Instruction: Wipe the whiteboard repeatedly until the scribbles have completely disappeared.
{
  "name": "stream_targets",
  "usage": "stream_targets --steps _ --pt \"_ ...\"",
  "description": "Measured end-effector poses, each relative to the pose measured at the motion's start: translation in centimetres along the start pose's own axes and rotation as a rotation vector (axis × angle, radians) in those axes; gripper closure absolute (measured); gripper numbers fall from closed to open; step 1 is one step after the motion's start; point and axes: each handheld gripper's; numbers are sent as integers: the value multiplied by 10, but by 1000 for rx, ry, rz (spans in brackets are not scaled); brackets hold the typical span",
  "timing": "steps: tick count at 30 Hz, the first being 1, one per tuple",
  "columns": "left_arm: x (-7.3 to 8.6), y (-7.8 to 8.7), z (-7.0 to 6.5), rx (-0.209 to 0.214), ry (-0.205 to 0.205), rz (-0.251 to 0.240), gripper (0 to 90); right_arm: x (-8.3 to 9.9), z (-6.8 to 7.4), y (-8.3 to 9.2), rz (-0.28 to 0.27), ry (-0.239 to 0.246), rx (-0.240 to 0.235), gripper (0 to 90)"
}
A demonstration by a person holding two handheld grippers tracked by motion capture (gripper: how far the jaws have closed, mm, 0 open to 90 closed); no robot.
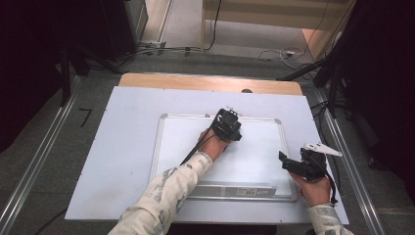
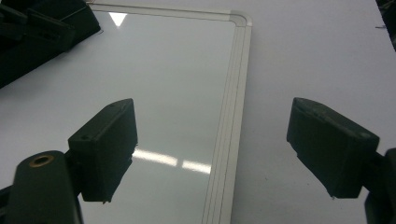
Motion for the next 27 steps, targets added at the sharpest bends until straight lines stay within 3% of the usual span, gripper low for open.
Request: stream_targets --steps 4,6,15,20,27 --pt "-1 0 -9 13 -23 5 404 0 0 0 0 -3 0 149" --pt "-1 -1 -6 25 -10 10 404 0 -1 0 -1 -5 -1 148" --pt "-4 -1 6 -12 15 16 404 1 -2 2 -4 -7 1 148" --pt "-4 -2 6 -13 16 18 404 1 -3 2 -7 -8 4 149" --pt "-7 -4 -10 11 -27 19 402 0 -1 2 -3 -9 5 149"
Point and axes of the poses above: each handheld gripper's, and its own axes: y roughly backward along the jaws, x roughly out of its underside, z roughly to its left, and after that the axes turned 3 degrees about x, right-handed
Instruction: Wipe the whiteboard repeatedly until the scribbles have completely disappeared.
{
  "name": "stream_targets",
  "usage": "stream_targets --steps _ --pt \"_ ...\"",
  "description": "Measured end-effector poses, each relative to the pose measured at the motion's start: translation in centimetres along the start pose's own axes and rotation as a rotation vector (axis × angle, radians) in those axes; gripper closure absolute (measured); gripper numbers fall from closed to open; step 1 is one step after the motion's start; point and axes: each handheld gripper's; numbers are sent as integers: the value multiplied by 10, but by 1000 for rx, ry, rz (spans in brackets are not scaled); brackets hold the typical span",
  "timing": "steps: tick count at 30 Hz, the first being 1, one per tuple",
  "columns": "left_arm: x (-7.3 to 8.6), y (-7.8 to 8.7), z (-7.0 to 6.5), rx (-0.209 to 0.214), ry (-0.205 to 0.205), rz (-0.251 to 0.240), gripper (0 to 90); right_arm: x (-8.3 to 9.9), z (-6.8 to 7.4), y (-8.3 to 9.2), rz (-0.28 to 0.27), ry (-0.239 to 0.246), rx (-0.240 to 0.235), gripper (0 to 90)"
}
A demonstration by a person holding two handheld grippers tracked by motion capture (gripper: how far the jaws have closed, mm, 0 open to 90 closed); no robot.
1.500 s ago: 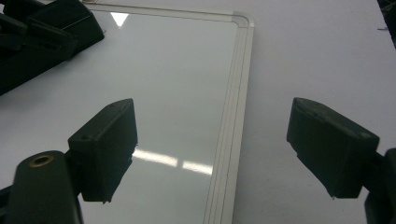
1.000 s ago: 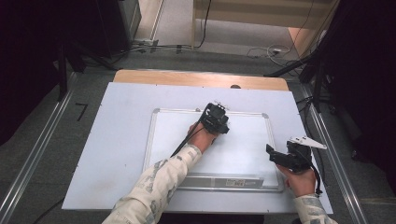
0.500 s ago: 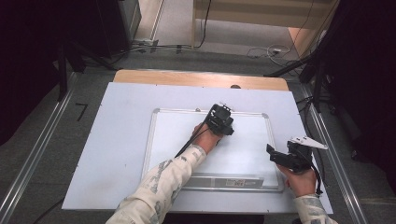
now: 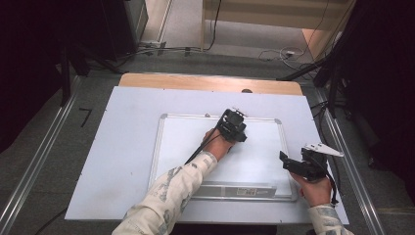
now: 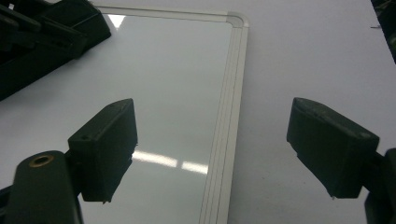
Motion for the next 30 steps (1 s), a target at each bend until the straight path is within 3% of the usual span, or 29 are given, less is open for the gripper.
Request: stream_targets --steps 6,18,30 --pt "5 4 10 -3 19 6 402 1 -2 0 1 -4 0 149" --pt "27 20 54 -51 109 12 402 1 -1 0 2 3 5 148" --pt "52 38 84 -89 170 7 402 1 -1 0 4 2 9 148"
Point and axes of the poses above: each handheld gripper's, and its own axes: y roughly backward along the jaws, x roughly out of its underside, z roughly to its left, and after that the axes turned 3 degrees about x, right-handed
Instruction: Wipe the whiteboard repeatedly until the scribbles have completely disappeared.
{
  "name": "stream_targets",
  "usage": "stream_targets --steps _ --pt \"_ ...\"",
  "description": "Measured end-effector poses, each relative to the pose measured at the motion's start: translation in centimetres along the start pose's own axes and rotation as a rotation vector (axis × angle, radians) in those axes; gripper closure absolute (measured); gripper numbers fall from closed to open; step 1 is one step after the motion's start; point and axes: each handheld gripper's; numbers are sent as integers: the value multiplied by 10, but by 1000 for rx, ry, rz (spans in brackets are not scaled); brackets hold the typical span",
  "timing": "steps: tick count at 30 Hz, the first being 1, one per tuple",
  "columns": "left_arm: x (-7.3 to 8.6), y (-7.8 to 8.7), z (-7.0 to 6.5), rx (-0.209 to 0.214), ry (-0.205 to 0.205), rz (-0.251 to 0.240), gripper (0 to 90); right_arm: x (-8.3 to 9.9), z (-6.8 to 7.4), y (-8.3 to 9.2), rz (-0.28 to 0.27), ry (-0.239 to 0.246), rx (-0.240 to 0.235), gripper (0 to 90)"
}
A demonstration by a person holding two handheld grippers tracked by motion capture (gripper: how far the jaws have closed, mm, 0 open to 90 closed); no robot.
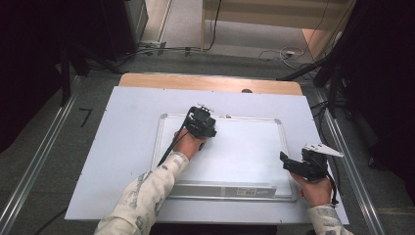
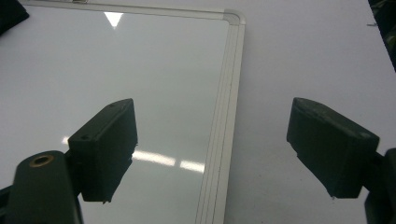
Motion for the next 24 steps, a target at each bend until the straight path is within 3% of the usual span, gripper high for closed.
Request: stream_targets --steps 4,9,16,24 --pt "5 4 7 -5 18 -5 401 0 0 0 2 -1 2 148" --pt "6 4 -2 -5 2 -5 402 -1 2 -1 4 -2 2 149" --pt "-4 -5 -38 38 -70 -1 403 -2 3 -2 3 5 -1 148" --pt "-17 -15 -75 68 -111 2 402 -1 2 -2 1 3 -4 149"
Point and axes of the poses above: each handheld gripper's, and its own axes: y roughly backward along the jaws, x roughly out of its underside, z roughly to its left, and after that the axes turned 3 degrees about x, right-handed
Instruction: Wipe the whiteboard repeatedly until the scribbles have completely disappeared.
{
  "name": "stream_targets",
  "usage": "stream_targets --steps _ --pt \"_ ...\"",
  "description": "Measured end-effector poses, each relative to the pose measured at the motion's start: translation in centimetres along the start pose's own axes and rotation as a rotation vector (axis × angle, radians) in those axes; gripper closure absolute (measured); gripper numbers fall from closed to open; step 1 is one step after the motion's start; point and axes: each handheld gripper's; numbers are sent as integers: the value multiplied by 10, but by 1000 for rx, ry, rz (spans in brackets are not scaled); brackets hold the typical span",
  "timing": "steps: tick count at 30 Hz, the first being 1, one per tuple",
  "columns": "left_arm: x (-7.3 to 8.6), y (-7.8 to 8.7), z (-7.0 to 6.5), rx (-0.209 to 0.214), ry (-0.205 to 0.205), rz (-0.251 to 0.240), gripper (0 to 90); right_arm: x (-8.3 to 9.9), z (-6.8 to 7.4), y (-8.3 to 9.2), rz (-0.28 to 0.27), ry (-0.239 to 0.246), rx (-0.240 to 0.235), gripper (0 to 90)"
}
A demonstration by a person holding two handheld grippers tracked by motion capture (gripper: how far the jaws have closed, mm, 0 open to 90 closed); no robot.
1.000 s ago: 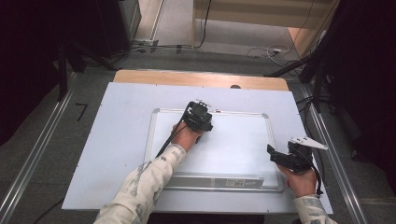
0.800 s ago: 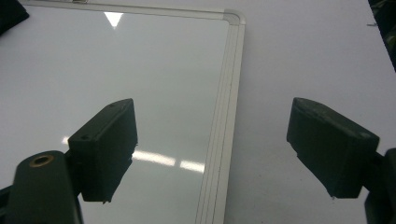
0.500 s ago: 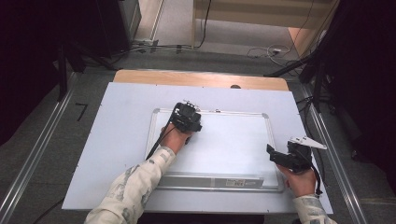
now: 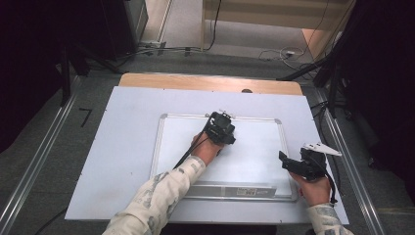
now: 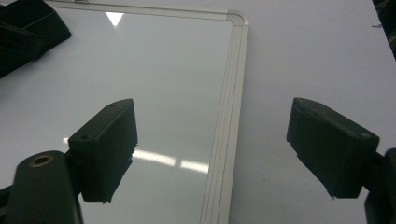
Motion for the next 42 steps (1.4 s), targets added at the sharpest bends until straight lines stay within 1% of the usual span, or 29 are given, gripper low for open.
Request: stream_targets --steps 4,5,8,11,15,20,22,23,26,30,33,35,37,39,42 --pt "-7 -6 -12 10 -10 -3 402 0 0 0 -2 1 -1 149" --pt "-9 -7 -15 12 -7 -7 402 0 0 0 -1 0 -1 149" --pt "-13 -11 -21 13 -11 -4 402 0 0 0 -2 0 -1 149" --pt "-16 -13 -23 16 -8 -9 402 0 0 0 -1 1 0 149" --pt "-20 -17 -22 10 -1 -17 401 0 -1 1 0 -3 0 149" --pt "-21 -17 -15 15 5 -17 401 1 -2 1 -2 0 1 149" --pt "-20 -16 -11 15 3 -16 401 2 -3 1 -1 -4 4 148" --pt "-18 -15 -9 13 9 -16 401 2 -3 2 -1 -5 4 148" --pt "-13 -10 0 11 9 -7 401 2 -3 2 -3 -5 5 148" --pt "-4 -2 12 6 24 1 401 1 -2 1 1 1 7 148" --pt "3 4 19 0 19 7 401 1 -1 0 1 1 8 149" --pt "8 8 23 -1 24 9 400 0 -1 0 1 1 8 148" --pt "11 14 27 6 34 0 400 0 0 -1 1 1 9 149" --pt "12 22 29 5 32 -32 400 0 0 -2 1 7 6 149" --pt "12 36 31 17 36 -57 400 0 1 -2 5 8 6 148"
Point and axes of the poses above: each handheld gripper's, and its own axes: y roughly backward along the jaws, x roughly out of its underside, z roughly to its left, and after that the axes turned 3 degrees about x, right-handed
